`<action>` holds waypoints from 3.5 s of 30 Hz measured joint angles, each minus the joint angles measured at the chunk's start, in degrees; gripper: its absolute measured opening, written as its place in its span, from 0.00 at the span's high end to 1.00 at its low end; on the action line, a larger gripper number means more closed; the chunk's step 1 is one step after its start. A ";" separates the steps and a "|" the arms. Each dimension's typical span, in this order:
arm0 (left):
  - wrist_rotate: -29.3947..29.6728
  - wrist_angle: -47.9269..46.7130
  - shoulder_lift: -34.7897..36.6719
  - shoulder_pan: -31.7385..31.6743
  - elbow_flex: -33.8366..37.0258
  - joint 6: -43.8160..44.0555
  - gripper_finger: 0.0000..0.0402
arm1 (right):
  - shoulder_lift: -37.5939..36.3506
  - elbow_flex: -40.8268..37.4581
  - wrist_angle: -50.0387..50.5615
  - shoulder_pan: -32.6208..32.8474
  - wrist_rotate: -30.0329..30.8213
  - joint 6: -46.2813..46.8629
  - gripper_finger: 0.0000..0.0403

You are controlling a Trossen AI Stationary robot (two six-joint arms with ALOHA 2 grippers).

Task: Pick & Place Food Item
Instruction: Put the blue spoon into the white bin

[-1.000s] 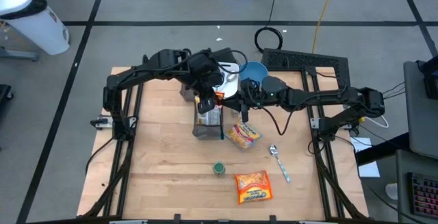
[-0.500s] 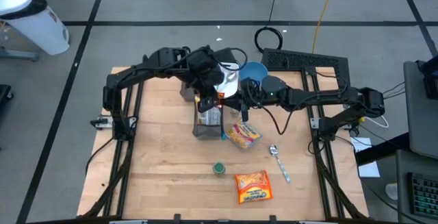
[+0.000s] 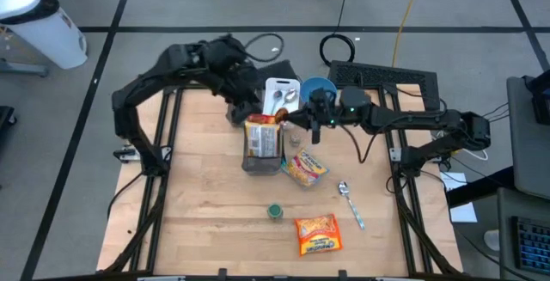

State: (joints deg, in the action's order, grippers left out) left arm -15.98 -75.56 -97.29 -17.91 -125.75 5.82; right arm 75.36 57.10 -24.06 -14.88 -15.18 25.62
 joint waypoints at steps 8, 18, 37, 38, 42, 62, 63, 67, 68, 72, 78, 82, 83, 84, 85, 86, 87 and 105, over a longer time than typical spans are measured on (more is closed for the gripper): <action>3.24 7.06 0.49 3.74 0.00 2.32 0.47 | -4.86 0.01 -3.51 -2.04 6.16 -2.62 1.00; 4.58 12.69 -3.37 5.40 -0.02 3.29 0.47 | -6.60 0.00 -7.81 -2.07 7.65 -3.12 1.00; 6.07 18.26 -6.06 5.52 0.02 3.98 0.47 | -7.27 0.00 -14.76 -2.41 10.89 -4.14 1.00; 6.07 18.41 -6.08 5.53 0.02 3.98 0.47 | -7.26 0.00 -14.89 -2.59 10.92 -4.28 1.00; 7.29 18.79 -6.03 5.53 0.02 4.49 0.47 | -7.26 0.00 -14.85 -2.82 10.91 -4.24 1.00; 8.54 18.63 -6.03 5.50 0.02 4.90 0.74 | -7.26 0.00 -14.70 -3.09 10.91 -4.91 1.00; 8.54 18.63 -6.03 5.50 0.02 4.90 0.77 | -7.26 0.00 -14.70 -3.09 10.91 -4.82 1.00; 8.51 18.63 -6.03 5.50 0.02 4.83 0.85 | -7.26 0.00 -14.71 -3.09 10.91 -4.71 1.00; 8.49 18.63 -6.03 5.50 0.02 4.82 0.87 | -7.26 0.00 -14.71 -3.09 10.91 -4.71 1.00; 8.32 18.68 -6.03 5.53 0.02 4.34 0.94 | -7.24 0.00 -14.96 -3.09 10.93 -4.71 1.00; 8.38 18.65 -6.03 5.50 0.02 3.79 0.97 | -7.24 0.01 -15.14 -3.09 10.93 -4.45 1.00; 8.36 18.69 -6.21 5.53 0.00 3.34 0.95 | -7.24 0.00 -15.13 -3.09 10.91 -4.30 1.00; 8.38 18.66 -6.23 5.51 0.00 3.34 0.95 | -7.24 0.00 -15.11 -3.09 10.91 -4.30 1.00; 8.41 18.63 -6.25 5.50 0.00 3.29 0.97 | -7.24 0.00 -15.10 -3.09 10.91 -4.32 1.00; 8.41 18.64 -6.25 5.50 0.00 3.14 0.98 | -7.24 0.00 -15.10 -3.09 10.91 -4.34 1.00; 8.41 18.69 -6.25 5.50 0.00 3.08 0.98 | -7.24 0.00 -15.14 -3.09 10.91 -4.33 1.00; 8.41 18.72 -6.25 5.50 0.00 3.08 0.98 | -7.24 0.00 -15.16 -3.09 10.85 -4.32 1.00; 8.20 18.70 -6.47 5.53 0.00 1.36 0.98 | -7.26 0.02 -14.28 -3.07 10.63 -3.55 0.83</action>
State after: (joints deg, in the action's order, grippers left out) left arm -7.78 -56.86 -103.77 -12.38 -125.75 7.18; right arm 68.10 57.12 -38.34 -17.96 -4.56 22.07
